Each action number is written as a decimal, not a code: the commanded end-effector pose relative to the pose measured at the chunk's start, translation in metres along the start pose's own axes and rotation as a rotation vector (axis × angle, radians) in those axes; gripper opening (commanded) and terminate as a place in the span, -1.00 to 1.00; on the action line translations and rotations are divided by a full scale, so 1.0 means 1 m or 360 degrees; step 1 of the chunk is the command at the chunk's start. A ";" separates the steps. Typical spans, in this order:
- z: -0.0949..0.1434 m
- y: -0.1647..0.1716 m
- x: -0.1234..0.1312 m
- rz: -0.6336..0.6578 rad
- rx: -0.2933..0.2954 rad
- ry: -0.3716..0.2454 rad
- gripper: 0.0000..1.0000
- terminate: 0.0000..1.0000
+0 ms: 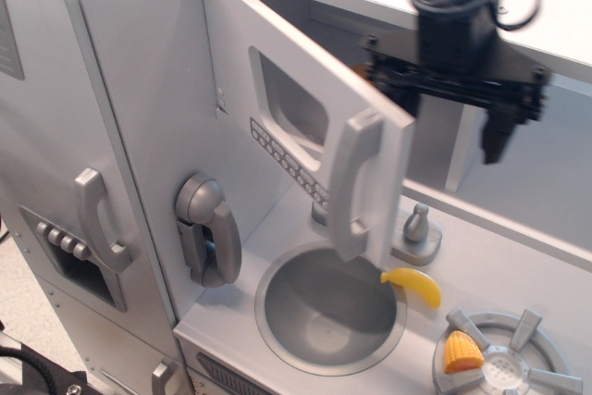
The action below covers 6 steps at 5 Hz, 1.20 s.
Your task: Open microwave
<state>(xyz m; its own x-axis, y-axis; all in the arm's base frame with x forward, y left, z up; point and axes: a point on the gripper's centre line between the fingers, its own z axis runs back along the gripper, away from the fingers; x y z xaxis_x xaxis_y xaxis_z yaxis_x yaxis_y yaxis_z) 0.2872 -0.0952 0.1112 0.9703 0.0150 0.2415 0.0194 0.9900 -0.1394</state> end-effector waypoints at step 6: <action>0.067 0.098 -0.073 -0.0058 0.0064 -0.0089 1.00 -1.00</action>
<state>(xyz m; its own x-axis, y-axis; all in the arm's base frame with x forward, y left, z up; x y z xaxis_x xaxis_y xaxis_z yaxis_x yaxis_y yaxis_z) 0.2009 0.0073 0.1265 0.9651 -0.0109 0.2617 0.0399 0.9936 -0.1060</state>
